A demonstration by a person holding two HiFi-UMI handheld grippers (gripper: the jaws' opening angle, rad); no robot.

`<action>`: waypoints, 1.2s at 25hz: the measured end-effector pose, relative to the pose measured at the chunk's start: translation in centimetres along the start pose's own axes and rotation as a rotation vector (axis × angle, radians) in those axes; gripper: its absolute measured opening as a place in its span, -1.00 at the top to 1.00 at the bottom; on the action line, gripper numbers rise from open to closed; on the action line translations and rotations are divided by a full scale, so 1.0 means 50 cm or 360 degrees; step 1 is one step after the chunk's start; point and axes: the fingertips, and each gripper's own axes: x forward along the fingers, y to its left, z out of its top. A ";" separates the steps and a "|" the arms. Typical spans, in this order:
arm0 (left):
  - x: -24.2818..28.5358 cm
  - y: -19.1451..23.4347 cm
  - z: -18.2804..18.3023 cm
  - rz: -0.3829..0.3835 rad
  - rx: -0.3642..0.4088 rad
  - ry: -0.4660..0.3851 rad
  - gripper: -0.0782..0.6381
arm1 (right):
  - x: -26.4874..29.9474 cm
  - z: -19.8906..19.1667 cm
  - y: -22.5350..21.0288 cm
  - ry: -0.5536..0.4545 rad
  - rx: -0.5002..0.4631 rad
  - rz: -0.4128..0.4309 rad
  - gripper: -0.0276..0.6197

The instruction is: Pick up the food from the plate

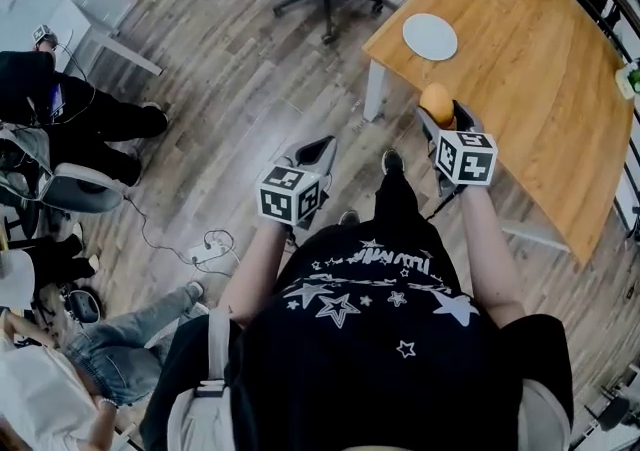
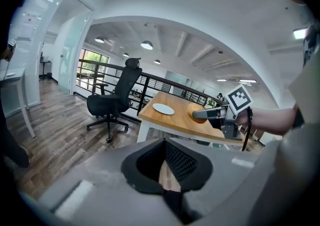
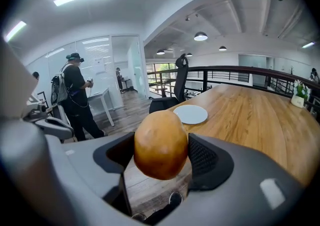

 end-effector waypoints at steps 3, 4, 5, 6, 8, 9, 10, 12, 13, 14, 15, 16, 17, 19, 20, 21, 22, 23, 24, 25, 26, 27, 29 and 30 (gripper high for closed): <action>-0.017 -0.015 -0.019 -0.0031 0.0001 0.0006 0.78 | -0.035 -0.031 0.006 0.0015 0.0026 -0.0032 -0.12; -0.023 -0.023 -0.025 -0.0042 -0.0003 0.0006 0.78 | -0.047 -0.040 0.007 0.0019 0.0031 -0.0042 -0.12; -0.029 -0.031 -0.031 -0.0054 -0.0005 0.0006 0.78 | -0.059 -0.046 0.008 0.0020 0.0034 -0.0051 -0.12; -0.035 -0.040 -0.036 -0.0065 -0.0003 0.0008 0.78 | -0.070 -0.050 0.011 0.0018 0.0034 -0.0058 -0.12; -0.043 -0.052 -0.043 -0.0080 0.0012 0.0013 0.78 | -0.088 -0.055 0.017 0.0012 0.0025 -0.0065 -0.12; -0.046 -0.057 -0.046 -0.0082 0.0019 0.0015 0.78 | -0.094 -0.057 0.020 0.0010 0.0017 -0.0066 -0.12; -0.048 -0.060 -0.048 -0.0080 0.0020 0.0014 0.78 | -0.098 -0.059 0.021 0.0010 0.0010 -0.0065 -0.12; -0.052 -0.068 -0.050 -0.0069 0.0010 0.0007 0.78 | -0.106 -0.063 0.021 0.0005 0.0003 -0.0059 -0.12; -0.054 -0.073 -0.050 -0.0063 0.0004 0.0002 0.78 | -0.111 -0.062 0.020 -0.0004 0.0001 -0.0049 -0.12; -0.055 -0.078 -0.050 -0.0054 0.0000 -0.0004 0.78 | -0.116 -0.060 0.020 -0.0018 -0.0005 -0.0034 -0.12; -0.056 -0.085 -0.049 -0.0043 -0.0002 -0.0012 0.78 | -0.122 -0.057 0.019 -0.0033 -0.0015 -0.0017 -0.12; -0.055 -0.092 -0.048 -0.0031 -0.0003 -0.0019 0.78 | -0.130 -0.055 0.016 -0.0046 -0.0028 -0.0002 -0.12; -0.055 -0.100 -0.046 -0.0018 -0.0005 -0.0027 0.78 | -0.138 -0.054 0.011 -0.0055 -0.0037 0.0008 -0.12; -0.051 -0.120 -0.043 0.0012 -0.0010 -0.0045 0.78 | -0.157 -0.058 -0.003 -0.0062 -0.0036 0.0021 -0.12; -0.050 -0.131 -0.041 0.0027 -0.0013 -0.0056 0.78 | -0.168 -0.063 -0.010 -0.0063 -0.0028 0.0030 -0.12; -0.049 -0.145 -0.041 0.0040 -0.0016 -0.0064 0.78 | -0.180 -0.071 -0.016 -0.0063 -0.0017 0.0042 -0.12; -0.049 -0.160 -0.043 0.0050 -0.0018 -0.0068 0.78 | -0.194 -0.082 -0.021 -0.0060 -0.0005 0.0055 -0.12; -0.048 -0.176 -0.046 0.0058 -0.0018 -0.0065 0.78 | -0.208 -0.095 -0.028 -0.0055 0.0005 0.0066 -0.12; -0.046 -0.191 -0.050 0.0066 -0.0017 -0.0059 0.78 | -0.221 -0.107 -0.035 -0.0047 0.0012 0.0073 -0.12; -0.045 -0.207 -0.053 0.0071 -0.0015 -0.0056 0.78 | -0.233 -0.118 -0.044 -0.0040 0.0016 0.0078 -0.12; -0.046 -0.223 -0.057 0.0072 -0.0013 -0.0057 0.78 | -0.243 -0.129 -0.051 -0.0033 0.0017 0.0081 -0.12; -0.049 -0.237 -0.061 0.0071 -0.0011 -0.0060 0.78 | -0.253 -0.138 -0.057 -0.0027 0.0016 0.0084 -0.12; -0.056 -0.262 -0.074 0.0075 -0.0007 -0.0057 0.78 | -0.272 -0.153 -0.066 -0.0022 0.0012 0.0088 -0.12; -0.059 -0.274 -0.082 0.0079 -0.0008 -0.0052 0.78 | -0.281 -0.158 -0.071 -0.0023 0.0010 0.0091 -0.12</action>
